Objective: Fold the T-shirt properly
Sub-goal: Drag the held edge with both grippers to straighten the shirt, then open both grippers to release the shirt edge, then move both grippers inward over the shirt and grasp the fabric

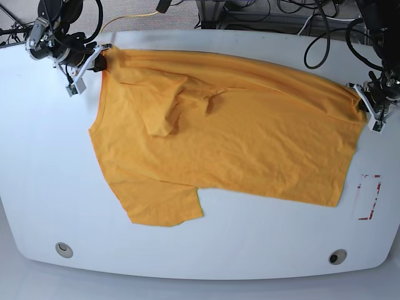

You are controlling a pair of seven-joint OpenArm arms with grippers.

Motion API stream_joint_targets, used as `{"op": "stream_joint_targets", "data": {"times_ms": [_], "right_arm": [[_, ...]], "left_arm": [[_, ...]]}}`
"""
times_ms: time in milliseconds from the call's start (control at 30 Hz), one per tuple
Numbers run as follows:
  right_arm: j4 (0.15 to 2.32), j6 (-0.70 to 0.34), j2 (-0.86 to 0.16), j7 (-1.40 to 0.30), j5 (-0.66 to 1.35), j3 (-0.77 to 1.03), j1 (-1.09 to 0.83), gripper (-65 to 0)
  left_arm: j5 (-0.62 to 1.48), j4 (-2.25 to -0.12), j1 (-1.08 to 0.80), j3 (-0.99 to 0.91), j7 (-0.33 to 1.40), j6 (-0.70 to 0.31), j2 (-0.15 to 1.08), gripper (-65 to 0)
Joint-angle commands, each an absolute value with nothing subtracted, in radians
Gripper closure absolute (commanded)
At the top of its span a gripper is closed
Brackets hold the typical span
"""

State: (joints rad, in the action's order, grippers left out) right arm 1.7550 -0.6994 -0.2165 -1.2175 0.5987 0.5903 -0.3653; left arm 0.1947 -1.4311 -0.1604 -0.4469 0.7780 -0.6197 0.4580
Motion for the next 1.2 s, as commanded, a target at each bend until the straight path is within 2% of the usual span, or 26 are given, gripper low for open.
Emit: {"op": "stream_joint_targets", "data": {"times_ms": [0, 67, 167, 233, 333, 367, 433, 533, 767, 900, 1033, 1167], "right_arm": [[1.782, -0.698, -0.252, -1.21, 0.599, 0.599, -0.387, 0.0], [1.782, -0.698, -0.274, -1.21, 0.599, 0.601, -0.39, 0.0], [1.784, -0.698, -0.289, -1.21, 0.599, 0.599, -0.392, -0.2], [1.799, -0.698, -0.292, -1.21, 0.599, 0.599, -0.401, -4.0], [1.859, -0.698, -0.294, -1.214, 0.599, 0.601, -0.427, -16.3], [1.874, -0.698, -0.294, -1.214, 0.599, 0.601, -0.427, -18.7], [1.929, -0.698, -0.291, -1.216, 0.599, 0.601, -0.433, -28.7], [1.969, -0.698, -0.289, -1.227, 0.599, 0.601, -0.443, -36.8], [1.971, -0.698, -0.288, -1.234, 0.664, 0.601, -0.418, -37.6], [1.971, -0.698, -0.294, -1.231, 0.736, 0.602, -0.415, -36.9], [1.971, -0.698, -0.292, -1.23, 0.797, 0.598, -0.383, -34.9], [1.969, -0.698, -0.288, -1.233, 0.843, 0.595, -0.344, -33.8]], "left_arm": [[0.194, -1.5, -0.214, -0.504, 0.773, -0.661, 0.483, -1.7], [0.193, -1.527, -0.251, -0.539, 0.799, -0.697, 0.475, -1.8], [0.189, -1.563, -0.26, -0.587, 0.862, -0.698, 0.453, -4.7], [0.188, -1.584, -0.289, -0.627, 0.906, -0.698, 0.45, -9.0], [0.188, -1.616, -0.335, -0.677, 0.918, -0.698, 0.449, -15.8], [0.188, -1.621, -0.34, -0.679, 0.92, -0.698, 0.449, -17.1], [0.188, -1.646, -0.348, -0.684, 0.928, -0.698, 0.449, -21.5], [0.193, -1.681, -0.378, -0.704, 0.943, -0.698, 0.447, -24.7], [0.196, -1.751, -0.378, -0.719, 0.949, -0.698, 0.444, -24.7], [0.245, -1.821, -0.378, -0.717, 0.949, -0.698, 0.397, -24.7], [0.251, -1.847, -0.348, -0.621, 0.944, -0.698, 0.357, -24.7], [0.137, -1.831, -0.288, -0.529, 0.943, -0.698, 0.294, -24.7]]}}
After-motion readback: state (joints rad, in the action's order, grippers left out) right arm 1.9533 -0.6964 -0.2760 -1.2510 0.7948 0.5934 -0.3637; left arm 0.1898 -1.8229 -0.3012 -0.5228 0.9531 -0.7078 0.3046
